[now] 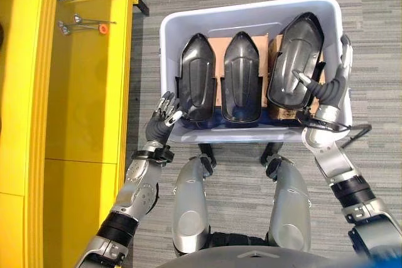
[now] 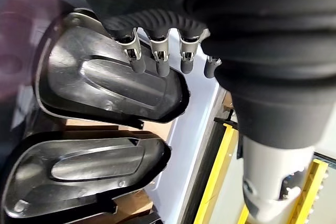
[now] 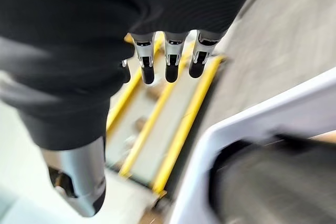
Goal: Move parts from the plastic box to the shelf.
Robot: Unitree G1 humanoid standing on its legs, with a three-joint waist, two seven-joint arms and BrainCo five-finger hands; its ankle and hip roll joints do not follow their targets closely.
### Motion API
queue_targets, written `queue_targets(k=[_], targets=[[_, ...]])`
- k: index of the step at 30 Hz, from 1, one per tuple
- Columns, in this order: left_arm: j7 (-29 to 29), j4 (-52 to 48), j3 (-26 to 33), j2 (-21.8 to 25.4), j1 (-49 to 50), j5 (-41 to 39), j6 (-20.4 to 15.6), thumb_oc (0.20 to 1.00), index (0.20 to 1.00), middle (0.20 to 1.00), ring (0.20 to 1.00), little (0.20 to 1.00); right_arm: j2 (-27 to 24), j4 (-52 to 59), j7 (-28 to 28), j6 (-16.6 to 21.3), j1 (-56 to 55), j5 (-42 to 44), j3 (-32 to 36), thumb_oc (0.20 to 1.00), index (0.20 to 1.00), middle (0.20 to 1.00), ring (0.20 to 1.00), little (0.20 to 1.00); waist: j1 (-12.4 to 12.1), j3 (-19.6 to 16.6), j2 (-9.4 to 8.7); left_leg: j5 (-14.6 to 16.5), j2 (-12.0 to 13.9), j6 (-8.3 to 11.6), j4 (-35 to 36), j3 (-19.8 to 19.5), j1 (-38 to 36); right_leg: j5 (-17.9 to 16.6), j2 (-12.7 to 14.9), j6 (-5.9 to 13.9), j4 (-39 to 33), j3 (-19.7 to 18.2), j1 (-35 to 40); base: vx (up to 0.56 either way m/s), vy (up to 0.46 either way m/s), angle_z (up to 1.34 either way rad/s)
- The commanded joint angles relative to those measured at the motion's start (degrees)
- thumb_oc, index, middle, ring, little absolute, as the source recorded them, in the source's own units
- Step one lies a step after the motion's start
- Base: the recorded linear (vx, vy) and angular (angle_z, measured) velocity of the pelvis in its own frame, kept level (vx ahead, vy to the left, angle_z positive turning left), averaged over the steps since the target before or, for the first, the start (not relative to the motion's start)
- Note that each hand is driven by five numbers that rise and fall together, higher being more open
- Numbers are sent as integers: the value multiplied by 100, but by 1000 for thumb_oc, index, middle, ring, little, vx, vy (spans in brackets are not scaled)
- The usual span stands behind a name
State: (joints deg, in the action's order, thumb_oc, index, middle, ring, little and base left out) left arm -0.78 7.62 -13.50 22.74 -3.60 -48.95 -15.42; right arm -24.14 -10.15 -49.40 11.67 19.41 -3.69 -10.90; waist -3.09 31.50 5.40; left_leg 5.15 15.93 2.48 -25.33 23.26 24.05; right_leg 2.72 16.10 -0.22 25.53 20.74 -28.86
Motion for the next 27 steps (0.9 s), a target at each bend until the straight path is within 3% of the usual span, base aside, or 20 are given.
queue_targets(k=[1,4,14,17,22,27], targets=[[59,-586,-121,107,88,-53,-333,1000,1000,1000,1000,1000,78,127,175,19,389,419,102,1000,1000,1000,1000,1000,-107,-170,34,-347,173,224,600,-183,-122,402,475,817,500,-191,43,-3,16,-3],[105,-557,-127,111,-27,-68,-232,1000,1000,1000,1000,1000,92,-149,448,195,625,426,49,1000,1000,1000,1000,1000,-160,-170,50,-369,140,219,623,-210,-107,394,467,800,472,-168,67,0,0,0],[-5,-452,56,104,-50,-100,-30,1000,1000,1000,1000,1000,23,-556,856,-96,851,431,-132,1000,1000,1000,1000,1000,-295,-170,66,-409,102,222,612,-275,-47,424,516,762,553,-89,66,-1,0,0],[-1,-437,72,141,-101,-115,52,1000,1000,1000,1000,1000,-50,-749,567,-90,995,35,-183,1000,1000,1000,1000,1000,-343,-170,76,-428,90,231,605,-303,-7,431,533,766,594,-55,45,1,-1,1],[-35,-363,47,139,-123,-87,76,1000,1000,1000,1000,1000,-62,-1033,-58,-196,1000,170,-133,1000,1000,1000,1000,1000,-355,-170,73,-429,102,230,602,-309,7,454,527,757,638,-66,26,0,0,0],[-11,-328,24,95,-177,-419,3,1000,1000,1000,1000,1000,-23,-1215,-45,-104,959,428,-30,1000,1000,1000,1000,1000,-348,-170,56,-456,124,238,643,-296,39,433,505,756,606,-76,-4,0,0,0]])
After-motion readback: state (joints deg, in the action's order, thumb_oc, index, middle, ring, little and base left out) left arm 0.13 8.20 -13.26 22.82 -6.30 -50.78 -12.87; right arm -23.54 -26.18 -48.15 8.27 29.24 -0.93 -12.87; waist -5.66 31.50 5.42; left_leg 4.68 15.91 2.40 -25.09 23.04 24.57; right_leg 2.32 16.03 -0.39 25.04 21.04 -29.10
